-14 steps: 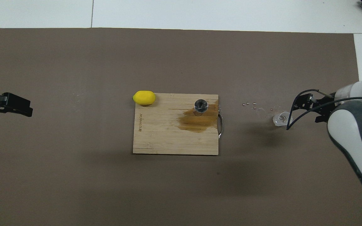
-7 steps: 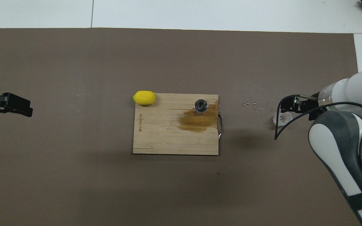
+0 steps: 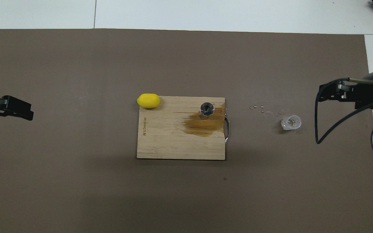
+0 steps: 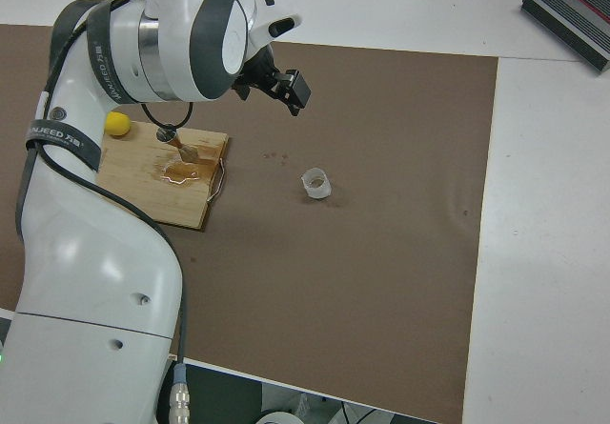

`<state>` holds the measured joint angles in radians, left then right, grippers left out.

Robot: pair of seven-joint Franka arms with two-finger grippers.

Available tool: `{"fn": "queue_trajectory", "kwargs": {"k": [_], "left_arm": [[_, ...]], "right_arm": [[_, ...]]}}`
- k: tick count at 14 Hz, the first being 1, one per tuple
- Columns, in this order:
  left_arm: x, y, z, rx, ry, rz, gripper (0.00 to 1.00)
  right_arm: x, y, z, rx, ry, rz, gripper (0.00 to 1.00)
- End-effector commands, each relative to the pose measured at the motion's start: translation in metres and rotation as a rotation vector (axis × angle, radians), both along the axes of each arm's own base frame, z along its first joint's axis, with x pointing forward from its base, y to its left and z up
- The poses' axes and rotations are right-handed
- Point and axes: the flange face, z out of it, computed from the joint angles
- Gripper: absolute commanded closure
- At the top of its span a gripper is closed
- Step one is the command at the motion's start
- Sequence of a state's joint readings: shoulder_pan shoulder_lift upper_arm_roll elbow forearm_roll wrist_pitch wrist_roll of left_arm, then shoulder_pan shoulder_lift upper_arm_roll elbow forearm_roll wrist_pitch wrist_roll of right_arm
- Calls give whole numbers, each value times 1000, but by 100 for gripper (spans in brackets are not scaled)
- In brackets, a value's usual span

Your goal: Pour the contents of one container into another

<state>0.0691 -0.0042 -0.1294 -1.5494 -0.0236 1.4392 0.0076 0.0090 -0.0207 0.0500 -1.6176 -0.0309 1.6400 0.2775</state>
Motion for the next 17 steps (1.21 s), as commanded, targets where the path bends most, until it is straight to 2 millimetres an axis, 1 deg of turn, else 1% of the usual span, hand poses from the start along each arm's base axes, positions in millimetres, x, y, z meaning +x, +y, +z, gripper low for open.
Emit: {"fn": "queue_trajectory", "kwargs": {"k": [1, 4, 8, 11, 12, 16, 17], "left_arm": [[-7, 0, 2, -6, -3, -1, 0], [-7, 0, 2, -6, -3, -1, 0], [-7, 0, 2, -6, -3, -3, 0], [-7, 0, 1, -6, -1, -3, 0], [-7, 0, 2, -6, 0, -3, 0], [-7, 0, 2, -6, -3, -3, 0], [-7, 0, 2, -6, -1, -3, 0]], "right_arm": [[-6, -12, 14, -15, 24, 24, 0], [-15, -11, 11, -4, 78, 24, 0], [-23, -11, 6, 18, 93, 41, 0], [-24, -14, 7, 18, 95, 42, 0], [-27, -15, 12, 18, 86, 42, 0], [-21, -16, 11, 17, 70, 60, 0], [-17, -14, 5, 9, 81, 65, 0]]}}
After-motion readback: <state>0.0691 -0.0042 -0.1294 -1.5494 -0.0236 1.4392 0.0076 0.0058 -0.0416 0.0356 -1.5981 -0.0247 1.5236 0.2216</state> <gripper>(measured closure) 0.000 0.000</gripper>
